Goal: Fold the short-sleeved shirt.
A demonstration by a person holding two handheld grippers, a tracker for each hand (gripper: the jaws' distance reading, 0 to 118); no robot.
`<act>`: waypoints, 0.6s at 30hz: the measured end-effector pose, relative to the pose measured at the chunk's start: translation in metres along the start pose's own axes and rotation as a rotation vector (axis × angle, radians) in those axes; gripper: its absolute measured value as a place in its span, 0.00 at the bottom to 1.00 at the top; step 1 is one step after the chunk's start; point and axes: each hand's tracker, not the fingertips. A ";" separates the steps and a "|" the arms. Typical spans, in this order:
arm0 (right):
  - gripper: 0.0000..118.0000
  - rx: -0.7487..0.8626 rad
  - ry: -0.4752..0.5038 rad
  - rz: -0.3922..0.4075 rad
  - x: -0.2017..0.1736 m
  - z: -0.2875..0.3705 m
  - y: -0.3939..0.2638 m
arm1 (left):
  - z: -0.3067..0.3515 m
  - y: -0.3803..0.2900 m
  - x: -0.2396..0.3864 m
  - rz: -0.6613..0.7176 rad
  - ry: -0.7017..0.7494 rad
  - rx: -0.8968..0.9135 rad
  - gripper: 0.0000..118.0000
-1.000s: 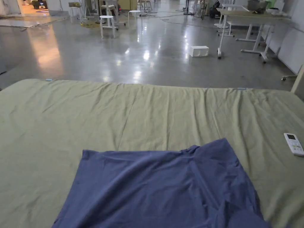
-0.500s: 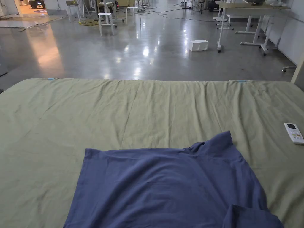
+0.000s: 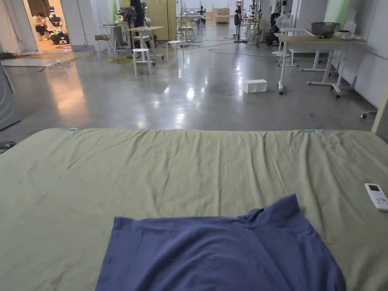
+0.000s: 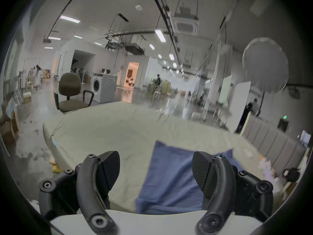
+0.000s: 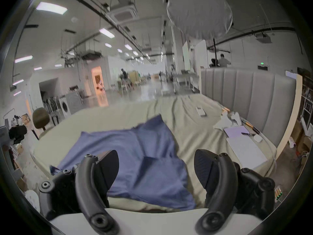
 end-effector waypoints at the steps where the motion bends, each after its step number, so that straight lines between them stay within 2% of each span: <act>1: 0.80 0.017 0.007 0.006 -0.011 0.005 0.003 | 0.008 0.002 0.009 -0.023 -0.021 0.003 0.75; 4: 0.80 0.056 0.036 0.072 -0.033 0.013 0.009 | 0.028 -0.002 0.033 -0.193 -0.066 0.002 0.73; 5: 0.80 0.057 0.039 0.104 -0.039 0.017 0.011 | 0.037 -0.004 0.040 -0.284 -0.018 0.084 0.67; 7: 0.78 0.051 0.030 0.157 -0.047 0.021 0.016 | 0.047 -0.004 0.049 -0.381 -0.026 0.113 0.56; 8: 0.74 0.058 0.027 0.162 -0.050 0.024 0.017 | 0.051 -0.003 0.052 -0.419 -0.028 0.122 0.47; 9: 0.69 0.087 0.031 0.175 -0.052 0.029 0.020 | 0.053 -0.002 0.053 -0.370 -0.037 0.104 0.40; 10: 0.59 0.109 0.050 0.181 -0.051 0.032 0.023 | 0.056 -0.001 0.055 -0.353 -0.053 0.096 0.31; 11: 0.41 0.099 0.058 0.156 -0.050 0.033 0.024 | 0.056 0.003 0.054 -0.339 -0.076 0.081 0.17; 12: 0.29 0.078 0.071 0.103 -0.050 0.035 0.024 | 0.056 0.004 0.055 -0.331 -0.076 0.078 0.10; 13: 0.17 0.091 0.062 0.101 -0.051 0.037 0.025 | 0.058 0.003 0.055 -0.325 -0.090 0.079 0.03; 14: 0.09 0.107 0.055 0.103 -0.051 0.039 0.026 | 0.060 0.002 0.054 -0.315 -0.119 0.083 0.02; 16: 0.03 0.108 0.059 0.095 -0.049 0.042 0.028 | 0.062 0.007 0.051 -0.252 -0.161 0.056 0.00; 18: 0.00 0.111 0.049 0.090 -0.048 0.043 0.028 | 0.063 0.008 0.051 -0.249 -0.146 0.059 0.00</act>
